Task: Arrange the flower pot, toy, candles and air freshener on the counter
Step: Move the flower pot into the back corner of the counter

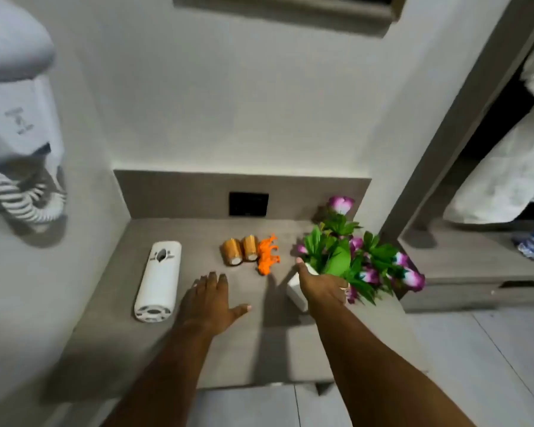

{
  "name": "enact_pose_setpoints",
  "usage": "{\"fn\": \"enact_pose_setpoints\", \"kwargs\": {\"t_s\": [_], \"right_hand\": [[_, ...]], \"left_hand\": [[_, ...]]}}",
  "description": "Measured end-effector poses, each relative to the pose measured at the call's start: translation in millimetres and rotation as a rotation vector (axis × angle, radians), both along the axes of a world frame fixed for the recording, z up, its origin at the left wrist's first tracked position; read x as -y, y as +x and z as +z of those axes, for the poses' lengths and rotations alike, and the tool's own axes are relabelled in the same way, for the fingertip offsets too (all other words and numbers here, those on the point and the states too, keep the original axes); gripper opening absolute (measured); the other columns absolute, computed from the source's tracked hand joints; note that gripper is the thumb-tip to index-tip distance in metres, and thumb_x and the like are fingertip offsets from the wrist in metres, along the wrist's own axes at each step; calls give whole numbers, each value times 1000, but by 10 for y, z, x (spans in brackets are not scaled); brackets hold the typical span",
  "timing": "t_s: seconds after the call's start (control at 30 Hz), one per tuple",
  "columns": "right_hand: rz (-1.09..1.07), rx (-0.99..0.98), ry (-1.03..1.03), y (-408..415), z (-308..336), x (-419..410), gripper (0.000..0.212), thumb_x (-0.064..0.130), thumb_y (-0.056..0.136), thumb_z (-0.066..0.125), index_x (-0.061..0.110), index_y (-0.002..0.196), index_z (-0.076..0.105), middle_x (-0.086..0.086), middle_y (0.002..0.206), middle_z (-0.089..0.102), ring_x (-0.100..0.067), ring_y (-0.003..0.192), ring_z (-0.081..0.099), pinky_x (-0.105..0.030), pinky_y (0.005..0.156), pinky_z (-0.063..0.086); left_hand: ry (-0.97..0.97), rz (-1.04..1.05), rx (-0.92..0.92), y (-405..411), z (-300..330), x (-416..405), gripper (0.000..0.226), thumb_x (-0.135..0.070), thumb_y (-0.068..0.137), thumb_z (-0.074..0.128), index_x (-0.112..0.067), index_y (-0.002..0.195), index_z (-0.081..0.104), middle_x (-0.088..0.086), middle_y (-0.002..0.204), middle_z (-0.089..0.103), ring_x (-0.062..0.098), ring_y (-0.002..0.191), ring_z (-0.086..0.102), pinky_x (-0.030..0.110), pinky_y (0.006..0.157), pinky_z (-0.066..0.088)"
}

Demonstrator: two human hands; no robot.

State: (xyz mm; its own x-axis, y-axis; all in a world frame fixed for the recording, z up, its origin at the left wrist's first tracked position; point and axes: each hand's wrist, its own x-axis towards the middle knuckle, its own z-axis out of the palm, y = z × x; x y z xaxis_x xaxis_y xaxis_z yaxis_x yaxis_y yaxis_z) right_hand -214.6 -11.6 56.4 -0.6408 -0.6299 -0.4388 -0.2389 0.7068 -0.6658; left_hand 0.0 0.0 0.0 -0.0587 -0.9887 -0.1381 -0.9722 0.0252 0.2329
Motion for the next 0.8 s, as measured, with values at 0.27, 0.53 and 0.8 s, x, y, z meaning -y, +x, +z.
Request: {"fn": "enact_pose_setpoints", "kwargs": {"t_s": [0.27,0.53,0.8], "right_hand": [[-245,123,-30,28,-437,387,138,70,65,78,-9,151,5,-26,151,33,-41,136,43,-47,107,44],[-128,-64,-12,-357,-563,355,104,42,60,90,-6,137,39,-21,134,51,-36,124,54,-46,99,51],[55,-175,-18,-719,-515,545,84,39,63,89,-4,127,55,-20,125,61,-39,114,61,-49,93,55]], "left_hand": [[-96,-86,32,7,-663,-263,98,-77,80,23,-10,151,15,16,162,13,33,149,6,49,120,6],[-95,-41,-6,66,-742,-274,96,-79,79,26,-14,149,25,11,160,23,31,149,13,51,119,11],[-64,-59,27,14,-727,-168,99,-79,78,20,-13,151,17,13,162,14,32,150,5,53,120,5]]}}
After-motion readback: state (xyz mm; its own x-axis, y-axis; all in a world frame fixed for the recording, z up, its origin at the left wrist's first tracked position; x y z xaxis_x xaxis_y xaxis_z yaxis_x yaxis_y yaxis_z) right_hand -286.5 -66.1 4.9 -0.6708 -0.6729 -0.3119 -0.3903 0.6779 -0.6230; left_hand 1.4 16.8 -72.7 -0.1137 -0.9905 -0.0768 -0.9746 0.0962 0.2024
